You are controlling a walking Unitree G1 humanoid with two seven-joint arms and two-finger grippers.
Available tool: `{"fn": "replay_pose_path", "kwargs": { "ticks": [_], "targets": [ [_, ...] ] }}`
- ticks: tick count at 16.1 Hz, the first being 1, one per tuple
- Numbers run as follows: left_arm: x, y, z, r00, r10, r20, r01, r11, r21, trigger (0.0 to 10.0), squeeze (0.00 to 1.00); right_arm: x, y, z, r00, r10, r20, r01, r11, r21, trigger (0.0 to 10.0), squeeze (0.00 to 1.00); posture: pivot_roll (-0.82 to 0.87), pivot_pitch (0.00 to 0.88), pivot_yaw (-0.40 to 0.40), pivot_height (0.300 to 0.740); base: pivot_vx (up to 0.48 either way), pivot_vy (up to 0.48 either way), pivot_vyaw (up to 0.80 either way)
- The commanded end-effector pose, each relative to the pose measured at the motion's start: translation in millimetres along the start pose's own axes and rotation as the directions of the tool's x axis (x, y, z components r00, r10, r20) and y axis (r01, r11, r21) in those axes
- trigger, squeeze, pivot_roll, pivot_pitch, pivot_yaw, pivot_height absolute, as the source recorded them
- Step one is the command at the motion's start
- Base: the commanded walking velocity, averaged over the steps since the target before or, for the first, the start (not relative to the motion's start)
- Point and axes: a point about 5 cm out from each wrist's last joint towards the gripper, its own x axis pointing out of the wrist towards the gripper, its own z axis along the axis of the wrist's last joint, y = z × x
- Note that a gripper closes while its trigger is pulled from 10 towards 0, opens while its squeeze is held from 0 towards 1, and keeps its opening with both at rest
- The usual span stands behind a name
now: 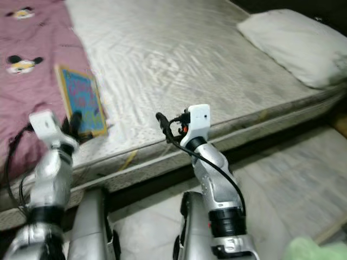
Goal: Clean up the room
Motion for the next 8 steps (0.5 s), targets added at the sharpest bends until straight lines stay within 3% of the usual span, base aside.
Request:
{"fn": "replay_pose_path", "kwargs": {
  "ticks": [1,2,4,8],
  "targets": [
    [-4.5,-17.4,16.3,0.997,-0.037,0.070,0.036,0.999,0.020,0.0,0.00,-1.3,-1.9,-0.5,1.000,-0.018,0.021,0.018,0.999,0.038,10.0,0.00,0.03,0.000,-0.038,0.539,0.000,0.000,0.00],
    [-21.1,-28.0,10.3,0.997,-0.043,0.067,0.041,0.999,0.020,0.0,0.00,-1.8,0.6,-3.0,0.999,-0.022,0.039,0.018,0.996,0.083,10.0,0.00,0.04,0.000,-0.036,0.539,0.000,0.000,0.00],
    [-37.4,-39.6,1.2,0.996,-0.080,0.034,0.079,0.996,0.029,0.0,0.00,-1.6,1.7,-3.9,0.999,-0.027,0.047,0.023,0.996,0.085,10.0,0.00,0.04,0.000,-0.029,0.554,0.000,0.000,0.00],
    [-40.4,-38.8,2.9,0.998,-0.060,-0.007,0.061,0.997,0.045,0.0,0.00,-1.7,-1.3,-5.2,0.997,-0.051,0.058,0.045,0.994,0.097,10.0,0.00,0.03,0.000,-0.016,0.604,0.000,0.000,0.00]
  ]
}}
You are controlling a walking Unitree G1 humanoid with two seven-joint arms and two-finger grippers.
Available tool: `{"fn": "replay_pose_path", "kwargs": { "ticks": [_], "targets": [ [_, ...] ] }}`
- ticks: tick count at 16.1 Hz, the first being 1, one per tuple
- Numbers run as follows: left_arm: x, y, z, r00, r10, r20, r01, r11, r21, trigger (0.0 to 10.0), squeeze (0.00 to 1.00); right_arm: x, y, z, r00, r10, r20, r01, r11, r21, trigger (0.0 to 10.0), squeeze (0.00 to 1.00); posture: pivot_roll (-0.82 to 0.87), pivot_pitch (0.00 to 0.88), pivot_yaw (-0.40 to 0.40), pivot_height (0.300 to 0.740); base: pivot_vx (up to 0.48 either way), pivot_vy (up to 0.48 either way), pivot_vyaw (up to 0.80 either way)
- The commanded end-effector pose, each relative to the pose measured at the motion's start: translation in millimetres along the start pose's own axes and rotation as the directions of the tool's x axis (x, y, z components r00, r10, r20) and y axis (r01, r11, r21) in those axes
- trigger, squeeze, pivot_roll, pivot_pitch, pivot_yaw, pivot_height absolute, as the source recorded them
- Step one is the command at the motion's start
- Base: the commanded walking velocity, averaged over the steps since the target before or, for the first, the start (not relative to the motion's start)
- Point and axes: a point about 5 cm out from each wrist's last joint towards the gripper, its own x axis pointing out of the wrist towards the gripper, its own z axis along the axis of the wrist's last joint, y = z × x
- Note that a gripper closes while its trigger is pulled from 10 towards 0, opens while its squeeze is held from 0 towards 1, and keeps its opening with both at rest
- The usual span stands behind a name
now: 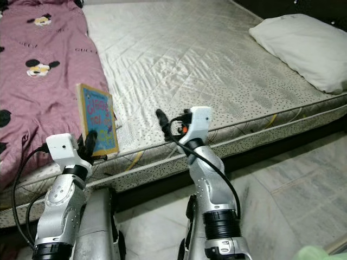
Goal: Clean up the room
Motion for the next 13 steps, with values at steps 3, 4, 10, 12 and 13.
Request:
{"fn": "replay_pose_path", "kwargs": {
  "ticks": [3,4,10,12,13],
  "targets": [
    [2.4,-6.1,20.2,0.998,-0.012,0.059,0.011,1.000,0.011,0.0,0.00,-2.2,-3.5,-1.7,1.000,-0.029,0.006,0.029,0.999,0.015,10.0,0.00,0.04,0.000,-0.012,0.639,0.000,0.000,0.00],
    [1.8,-7.0,20.6,0.998,-0.014,0.058,0.014,1.000,0.009,0.0,0.00,-2.9,-3.5,-2.3,0.999,-0.031,0.005,0.031,0.999,0.017,10.0,0.00,0.04,0.000,-0.011,0.654,0.000,0.000,0.00],
    [1.1,-17.0,23.0,0.998,-0.040,0.041,0.040,0.999,-0.004,0.0,0.00,-2.7,-5.1,-1.4,0.999,-0.039,0.015,0.039,0.999,0.006,10.0,0.00,0.03,0.000,-0.011,0.724,0.000,0.000,0.00],
    [2.3,-20.0,22.8,0.997,-0.062,0.038,0.062,0.998,-0.004,0.0,0.00,-3.0,-7.4,-0.8,0.999,-0.048,0.017,0.048,0.999,-0.003,10.0,0.00,0.03,0.000,-0.011,0.740,0.000,0.000,0.00],
    [1.9,-20.3,18.3,0.997,-0.075,0.015,0.074,0.997,0.012,0.4,0.00,-3.3,-8.4,-0.7,0.999,-0.051,0.018,0.051,0.999,-0.007,10.0,0.00,0.03,0.000,-0.011,0.740,0.000,0.000,0.00]
  ]
}}
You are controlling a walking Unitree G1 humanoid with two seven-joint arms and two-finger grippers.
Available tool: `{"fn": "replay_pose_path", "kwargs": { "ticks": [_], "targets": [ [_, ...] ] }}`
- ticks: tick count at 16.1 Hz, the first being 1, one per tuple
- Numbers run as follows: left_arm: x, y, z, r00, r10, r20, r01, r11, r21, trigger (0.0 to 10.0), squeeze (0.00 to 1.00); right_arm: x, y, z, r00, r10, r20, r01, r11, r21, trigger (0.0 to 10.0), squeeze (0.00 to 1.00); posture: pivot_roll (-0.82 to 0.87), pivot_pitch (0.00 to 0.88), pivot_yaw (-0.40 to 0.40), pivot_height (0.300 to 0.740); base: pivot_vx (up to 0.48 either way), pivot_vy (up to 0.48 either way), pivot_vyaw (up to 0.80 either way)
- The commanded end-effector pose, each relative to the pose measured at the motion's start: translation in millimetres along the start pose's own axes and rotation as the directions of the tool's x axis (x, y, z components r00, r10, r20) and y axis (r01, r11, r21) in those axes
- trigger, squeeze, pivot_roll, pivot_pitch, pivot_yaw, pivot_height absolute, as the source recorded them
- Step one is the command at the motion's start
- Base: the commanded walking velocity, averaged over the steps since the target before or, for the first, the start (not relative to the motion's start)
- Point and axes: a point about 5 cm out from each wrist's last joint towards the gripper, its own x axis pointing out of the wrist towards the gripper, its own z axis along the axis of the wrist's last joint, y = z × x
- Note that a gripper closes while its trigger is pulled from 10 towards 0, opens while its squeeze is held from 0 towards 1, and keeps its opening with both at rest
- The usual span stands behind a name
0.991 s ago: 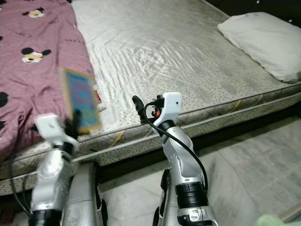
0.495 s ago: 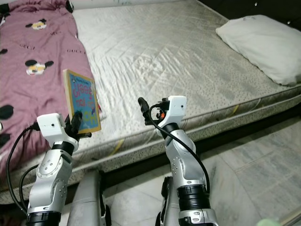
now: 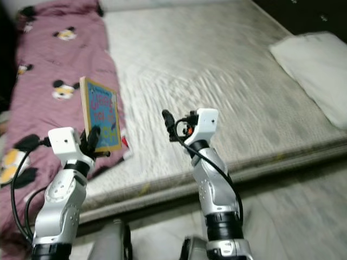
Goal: Clean up the room
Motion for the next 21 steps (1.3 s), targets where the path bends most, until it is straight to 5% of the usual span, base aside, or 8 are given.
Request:
{"fn": "replay_pose_path", "kwargs": {
  "ticks": [1,4,5,6,10,21],
  "targets": [
    [0.4,-4.7,4.4,1.000,-0.025,0.019,0.025,1.000,0.010,2.0,0.00,-0.2,-2.6,0.0,1.000,-0.016,0.001,0.016,1.000,-0.014,10.0,0.00,0.03,0.000,-0.011,0.740,0.000,0.000,0.00],
    [-7.1,9.4,-6.8,0.999,0.037,-0.021,-0.034,0.995,0.098,10.0,0.00,-3.7,-11.4,-3.9,0.999,-0.043,-0.014,0.042,0.997,-0.060,10.0,0.00,0.02,0.000,-0.012,0.740,0.000,0.000,0.00],
    [-7.3,12.9,-6.7,0.997,0.074,0.001,-0.072,0.972,0.223,10.0,0.00,-5.6,-14.6,-7.6,0.998,-0.050,-0.026,0.048,0.996,-0.074,10.0,0.00,0.02,0.000,-0.015,0.740,0.000,0.000,0.00],
    [-7.0,13.8,-7.8,0.995,0.098,0.003,-0.096,0.964,0.246,10.0,0.00,-6.3,-15.9,-9.4,0.998,-0.051,-0.034,0.048,0.996,-0.080,10.0,0.00,0.03,0.000,-0.019,0.740,0.000,0.000,0.00],
    [-6.9,12.7,-13.7,0.997,0.078,-0.007,-0.075,0.979,0.190,10.0,0.00,-8.5,-23.4,-16.7,0.994,-0.087,-0.074,0.076,0.987,-0.143,10.0,0.00,0.02,0.000,-0.027,0.740,0.000,0.000,0.00],
    [-4.3,7.9,-15.6,0.998,0.063,0.003,-0.062,0.980,0.190,10.0,0.00,-5.0,-25.6,-18.2,0.990,-0.128,-0.056,0.116,0.977,-0.179,10.0,0.00,0.02,0.000,-0.031,0.740,0.000,0.000,0.00]
  ]
}}
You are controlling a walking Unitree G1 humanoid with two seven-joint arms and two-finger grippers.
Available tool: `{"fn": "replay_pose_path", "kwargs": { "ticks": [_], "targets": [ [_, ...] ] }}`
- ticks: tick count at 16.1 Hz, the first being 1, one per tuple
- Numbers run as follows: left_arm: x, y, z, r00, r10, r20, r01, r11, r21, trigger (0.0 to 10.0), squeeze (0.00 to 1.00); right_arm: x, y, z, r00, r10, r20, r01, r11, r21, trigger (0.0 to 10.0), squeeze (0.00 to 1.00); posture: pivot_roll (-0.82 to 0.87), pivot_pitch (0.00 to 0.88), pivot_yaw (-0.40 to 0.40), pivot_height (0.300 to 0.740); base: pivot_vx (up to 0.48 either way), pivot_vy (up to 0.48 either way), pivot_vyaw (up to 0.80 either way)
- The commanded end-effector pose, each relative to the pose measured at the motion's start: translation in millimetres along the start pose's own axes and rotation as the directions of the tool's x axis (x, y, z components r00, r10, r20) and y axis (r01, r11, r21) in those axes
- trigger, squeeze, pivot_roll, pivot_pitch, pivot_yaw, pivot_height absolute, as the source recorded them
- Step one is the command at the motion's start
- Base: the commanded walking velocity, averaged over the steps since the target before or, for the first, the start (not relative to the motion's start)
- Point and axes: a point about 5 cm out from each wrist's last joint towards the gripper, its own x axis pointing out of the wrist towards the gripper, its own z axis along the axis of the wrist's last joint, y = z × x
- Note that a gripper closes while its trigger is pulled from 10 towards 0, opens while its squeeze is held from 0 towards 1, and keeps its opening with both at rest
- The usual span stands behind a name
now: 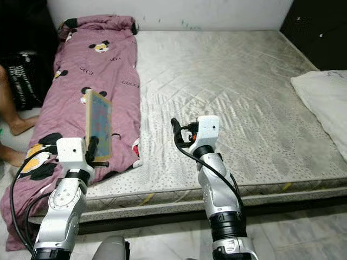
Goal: Clean up the room
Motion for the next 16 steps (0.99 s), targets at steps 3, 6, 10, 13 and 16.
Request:
{"fn": "replay_pose_path", "kwargs": {
  "ticks": [3,6,10,13,16],
  "targets": [
    [6.5,-5.5,12.1,0.998,-0.014,0.058,0.014,1.000,0.010,10.0,0.00,3.7,-1.2,3.6,1.000,0.004,0.010,-0.003,0.998,-0.057,10.0,0.00,0.03,0.000,-0.047,0.740,0.000,0.000,0.17],
    [7.7,-7.5,13.4,0.998,-0.015,0.065,0.015,1.000,0.008,10.0,0.00,8.5,-1.7,5.7,1.000,-0.005,0.011,0.005,0.997,-0.076,10.0,0.00,0.03,0.000,-0.053,0.740,0.000,0.000,0.79],
    [7.5,-8.5,15.2,0.996,-0.014,0.085,0.011,0.999,0.035,10.0,0.00,8.7,-3.6,6.1,1.000,-0.022,0.015,0.023,0.997,-0.069,10.0,0.00,0.03,0.000,-0.053,0.740,0.000,0.000,0.40],
    [7.5,-9.2,15.9,0.996,-0.023,0.087,0.020,0.999,0.039,10.0,0.00,8.4,-6.4,5.0,0.999,-0.044,0.006,0.045,0.997,-0.065,10.0,0.00,0.03,0.000,-0.053,0.740,0.000,0.000,0.00],
    [8.1,-9.7,16.0,0.996,-0.028,0.087,0.026,0.999,0.028,10.0,0.00,9.4,-6.6,5.0,0.999,-0.045,0.008,0.045,0.996,-0.071,10.0,0.00,0.03,0.000,-0.053,0.740,0.000,0.000,0.00]
  ]
}}
